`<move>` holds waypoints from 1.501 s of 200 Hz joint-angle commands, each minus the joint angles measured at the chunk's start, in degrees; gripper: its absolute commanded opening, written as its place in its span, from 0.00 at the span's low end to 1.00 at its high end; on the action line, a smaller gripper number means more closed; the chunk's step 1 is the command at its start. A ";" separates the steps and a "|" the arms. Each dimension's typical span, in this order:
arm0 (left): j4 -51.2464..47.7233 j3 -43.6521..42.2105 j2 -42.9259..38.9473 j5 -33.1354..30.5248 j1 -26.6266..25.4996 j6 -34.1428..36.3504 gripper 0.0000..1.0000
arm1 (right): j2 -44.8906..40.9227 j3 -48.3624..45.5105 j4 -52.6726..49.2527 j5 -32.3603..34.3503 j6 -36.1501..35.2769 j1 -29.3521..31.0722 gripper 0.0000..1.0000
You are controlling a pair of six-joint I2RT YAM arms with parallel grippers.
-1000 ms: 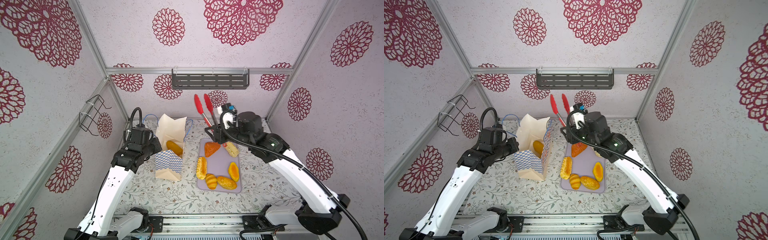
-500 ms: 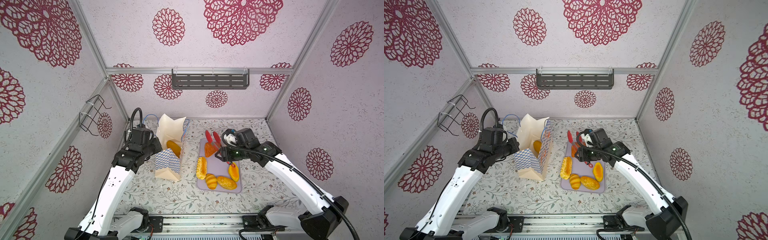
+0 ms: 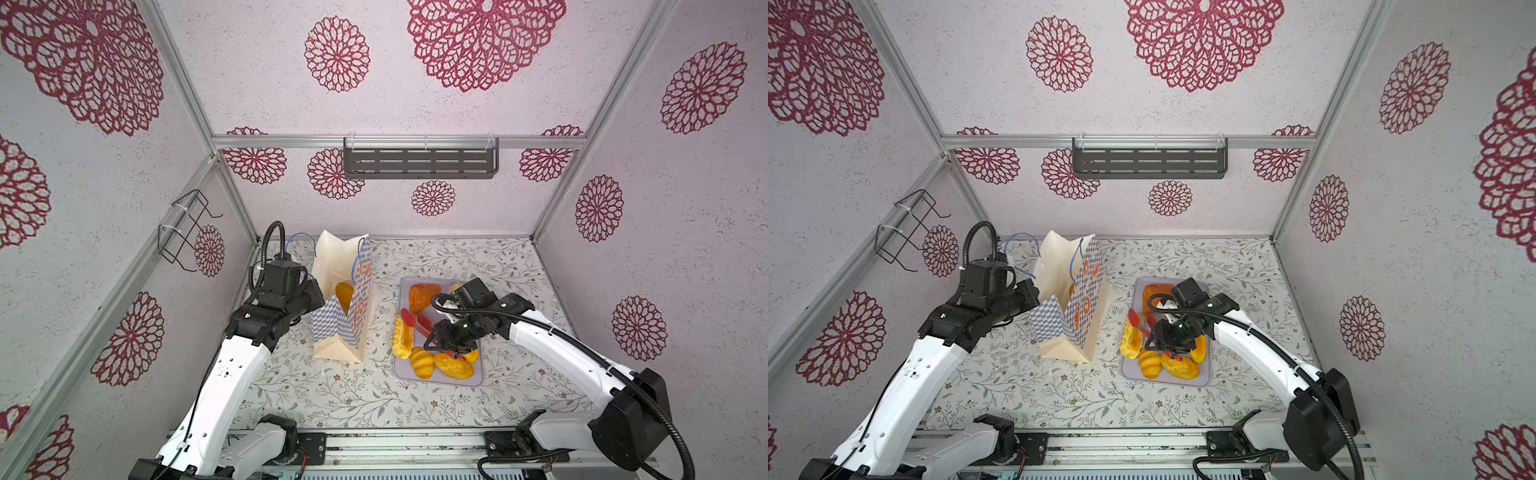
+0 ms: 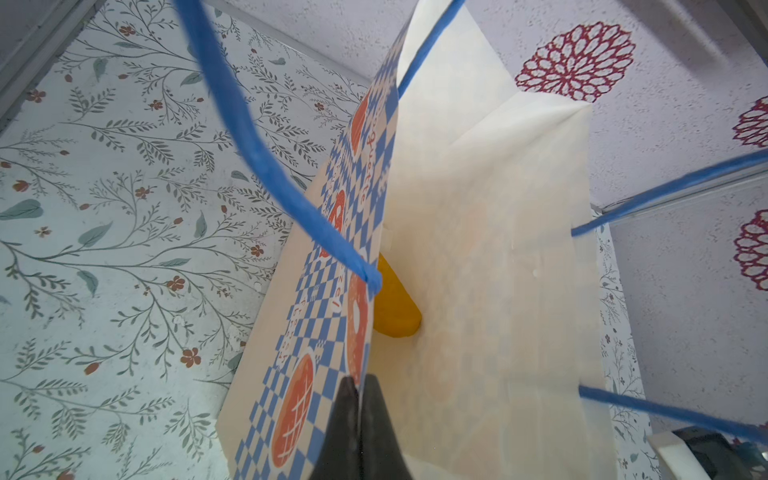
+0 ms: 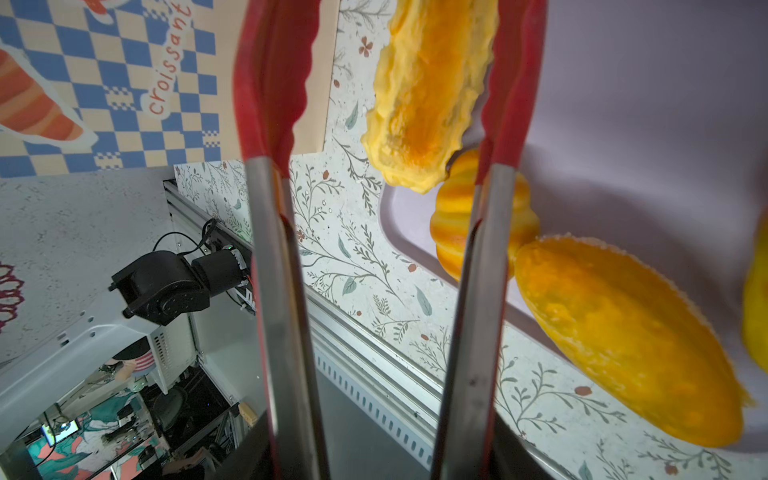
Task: Place the fake bread into the paper bag
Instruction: 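Raise the empty tongs and move them back over the tray, then close the tongs on the pale ridged bun with the right gripper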
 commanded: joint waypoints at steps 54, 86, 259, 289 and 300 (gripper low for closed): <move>3.03 -1.19 -1.71 -0.08 -0.25 0.17 0.00 | 3.65 2.66 -3.77 -1.38 -2.62 0.18 0.59; 3.64 -1.79 -1.88 0.13 -0.26 0.03 0.00 | 5.59 5.05 -5.42 -1.05 -4.00 0.26 0.60; 4.79 -3.60 -2.17 0.92 -0.26 -0.74 0.00 | 12.94 9.47 -6.22 -1.56 -6.93 0.70 0.62; 4.68 -3.56 -2.26 0.84 -0.26 -0.68 0.00 | 13.96 9.54 -6.35 -1.39 -7.37 0.70 0.60; 4.74 -3.64 -2.31 0.83 -0.26 -0.80 0.00 | 14.30 9.81 -6.38 -1.23 -7.54 0.70 0.60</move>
